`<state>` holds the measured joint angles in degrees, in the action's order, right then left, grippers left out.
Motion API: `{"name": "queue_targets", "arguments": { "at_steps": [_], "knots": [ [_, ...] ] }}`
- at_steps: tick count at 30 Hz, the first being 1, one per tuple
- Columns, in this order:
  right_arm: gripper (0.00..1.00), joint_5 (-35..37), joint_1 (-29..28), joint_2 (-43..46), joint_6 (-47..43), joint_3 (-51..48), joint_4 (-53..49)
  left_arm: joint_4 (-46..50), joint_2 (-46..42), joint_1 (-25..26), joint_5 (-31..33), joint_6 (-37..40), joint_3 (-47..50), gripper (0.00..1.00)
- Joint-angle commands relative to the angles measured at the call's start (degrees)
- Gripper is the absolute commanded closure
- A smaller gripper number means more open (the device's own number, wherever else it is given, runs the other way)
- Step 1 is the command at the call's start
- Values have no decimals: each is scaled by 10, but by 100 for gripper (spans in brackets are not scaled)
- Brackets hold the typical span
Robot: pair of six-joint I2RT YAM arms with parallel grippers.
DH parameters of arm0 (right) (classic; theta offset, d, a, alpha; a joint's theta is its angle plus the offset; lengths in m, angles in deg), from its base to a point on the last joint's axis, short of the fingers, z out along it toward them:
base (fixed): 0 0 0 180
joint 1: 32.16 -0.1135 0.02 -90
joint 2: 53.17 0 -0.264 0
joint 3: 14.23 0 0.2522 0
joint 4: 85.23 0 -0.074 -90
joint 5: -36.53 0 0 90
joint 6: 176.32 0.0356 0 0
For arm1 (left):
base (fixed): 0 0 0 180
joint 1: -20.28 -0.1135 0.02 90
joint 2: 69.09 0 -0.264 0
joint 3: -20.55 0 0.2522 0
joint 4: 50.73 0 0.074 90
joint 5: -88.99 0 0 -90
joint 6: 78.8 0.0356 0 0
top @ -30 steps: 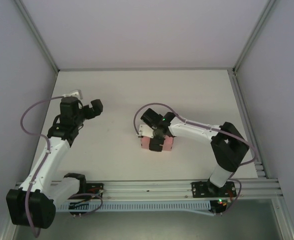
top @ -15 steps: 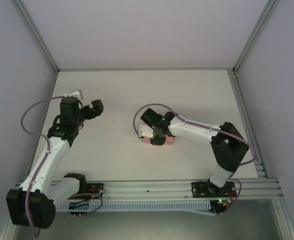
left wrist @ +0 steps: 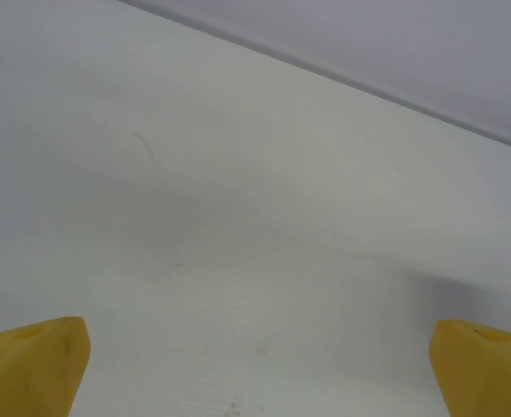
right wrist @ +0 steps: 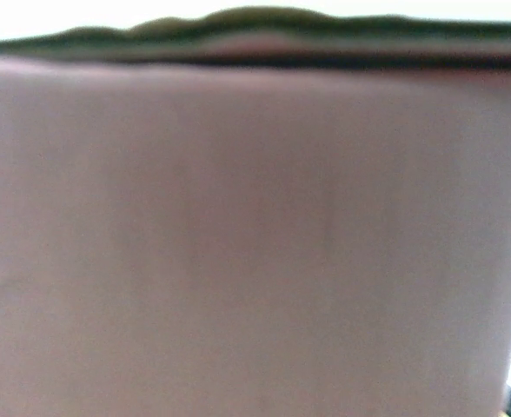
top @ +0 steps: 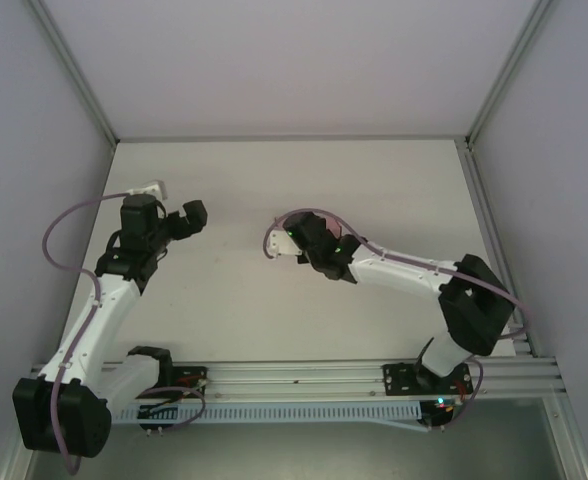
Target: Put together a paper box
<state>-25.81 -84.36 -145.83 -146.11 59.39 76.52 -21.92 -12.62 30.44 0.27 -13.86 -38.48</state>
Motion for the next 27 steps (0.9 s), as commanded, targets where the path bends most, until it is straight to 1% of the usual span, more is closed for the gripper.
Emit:
{"name": "queue_targets", "arguments": {
  "at_steps": [1, 4, 9, 12, 16, 18, 19, 20, 21, 24, 27],
  "knots": [
    [61, 45, 25, -61, -90, 6, 138, -7, -10, -4, -6, 11, 5, 0],
    [61, 43, 44, -115, -78, 29, 162, -5, -9, -3, -4, 11, 5, 0],
    [62, 81, 54, -200, -75, 51, 229, -5, -9, -3, -2, 12, 5, 0],
    [61, 55, 60, -217, -75, 30, 276, -5, -10, -3, -3, 12, 6, 0],
    [57, 22, 66, -215, -56, 8, 285, -6, -10, -3, -3, 12, 7, 0],
    [52, 11, 68, -212, -55, -6, 289, -6, -10, -3, -3, 12, 7, 0],
    [49, 10, 68, -211, -54, -10, 284, -6, -10, -3, -3, 12, 7, 0],
    [44, 9, 68, -209, -52, -12, 274, -6, -11, -3, -3, 12, 7, 0],
    [41, 5, 68, -204, -46, -14, 264, -5, -11, -3, -2, 12, 7, 0],
    [30, -20, 68, -180, -14, -14, 211, -4, -13, -3, -4, 11, 7, 0],
    [16, -46, 66, -145, 21, -5, 144, -4, -14, -3, -3, 11, 6, 0]
  ]
}}
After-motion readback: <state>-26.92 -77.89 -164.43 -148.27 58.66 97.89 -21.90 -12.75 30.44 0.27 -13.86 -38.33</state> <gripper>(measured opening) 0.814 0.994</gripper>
